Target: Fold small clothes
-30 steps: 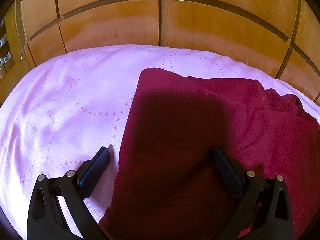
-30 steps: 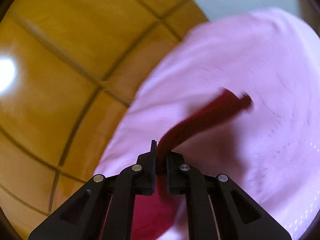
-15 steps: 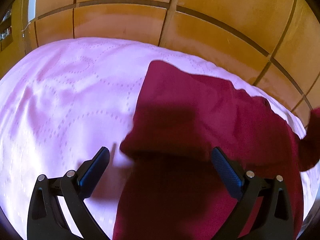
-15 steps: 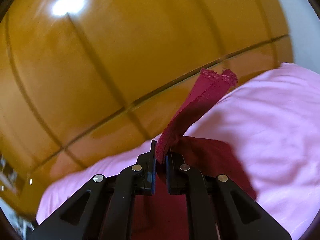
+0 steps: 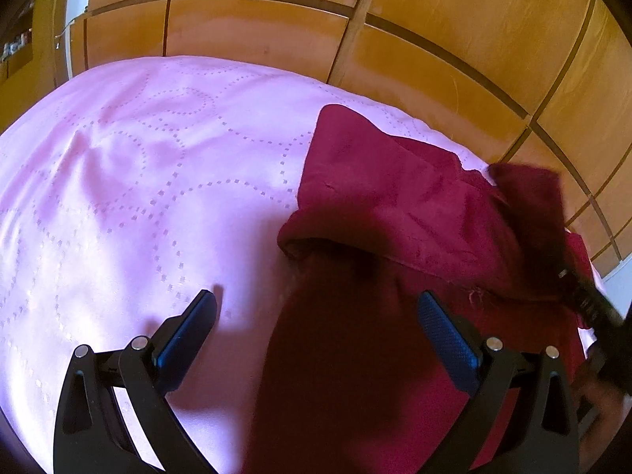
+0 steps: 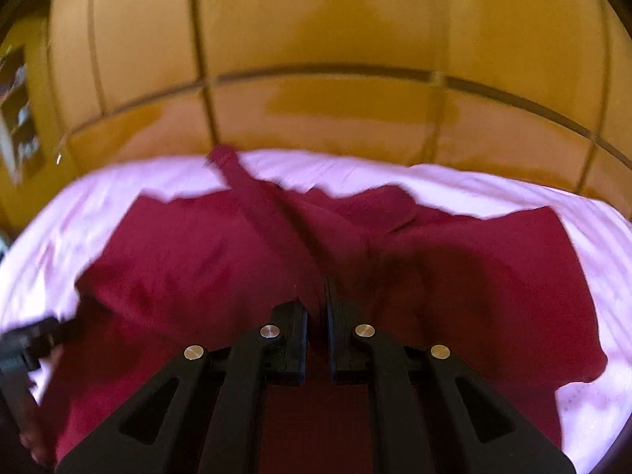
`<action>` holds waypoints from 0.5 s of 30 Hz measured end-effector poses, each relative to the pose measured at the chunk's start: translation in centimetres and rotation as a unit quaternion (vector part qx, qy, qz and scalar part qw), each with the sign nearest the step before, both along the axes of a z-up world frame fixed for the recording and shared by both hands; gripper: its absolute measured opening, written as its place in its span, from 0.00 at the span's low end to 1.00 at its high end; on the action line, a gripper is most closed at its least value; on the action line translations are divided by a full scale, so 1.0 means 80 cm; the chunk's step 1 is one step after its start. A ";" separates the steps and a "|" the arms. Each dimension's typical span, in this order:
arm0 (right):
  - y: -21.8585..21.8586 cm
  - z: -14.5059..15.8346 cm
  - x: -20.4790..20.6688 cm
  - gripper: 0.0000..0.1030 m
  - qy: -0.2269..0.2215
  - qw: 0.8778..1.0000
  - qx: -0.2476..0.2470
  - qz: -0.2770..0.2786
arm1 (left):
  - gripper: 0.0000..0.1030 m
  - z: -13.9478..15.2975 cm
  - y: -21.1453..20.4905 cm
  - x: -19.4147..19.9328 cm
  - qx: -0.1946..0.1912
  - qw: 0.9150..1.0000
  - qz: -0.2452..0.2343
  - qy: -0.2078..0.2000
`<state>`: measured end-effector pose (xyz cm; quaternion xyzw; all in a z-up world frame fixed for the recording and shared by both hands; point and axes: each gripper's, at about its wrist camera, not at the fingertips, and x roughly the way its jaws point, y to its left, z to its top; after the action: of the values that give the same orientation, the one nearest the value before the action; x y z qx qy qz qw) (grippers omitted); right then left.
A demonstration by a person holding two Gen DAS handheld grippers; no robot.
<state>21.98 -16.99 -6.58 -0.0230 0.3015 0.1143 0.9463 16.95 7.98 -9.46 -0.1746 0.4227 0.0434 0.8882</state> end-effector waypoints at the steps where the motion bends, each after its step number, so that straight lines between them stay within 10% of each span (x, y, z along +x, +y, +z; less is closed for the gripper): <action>1: 0.006 -0.004 -0.002 0.11 0.007 1.000 -0.001 0.013 | 0.98 0.000 -0.002 0.002 -0.003 1.000 -0.001 0.002; 5: 0.012 -0.002 -0.026 0.65 -0.001 0.999 0.004 0.045 | 0.98 0.008 -0.009 0.008 -0.026 1.000 -0.009 -0.006; 15: -0.085 0.009 -0.071 0.63 0.018 0.986 0.163 -0.038 | 0.98 0.044 -0.052 0.046 -0.093 0.993 -0.059 -0.049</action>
<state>16.28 -23.78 -5.89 0.1447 0.2966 0.1265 0.9355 20.59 3.83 -5.97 -0.2328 0.3907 -0.0568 0.8888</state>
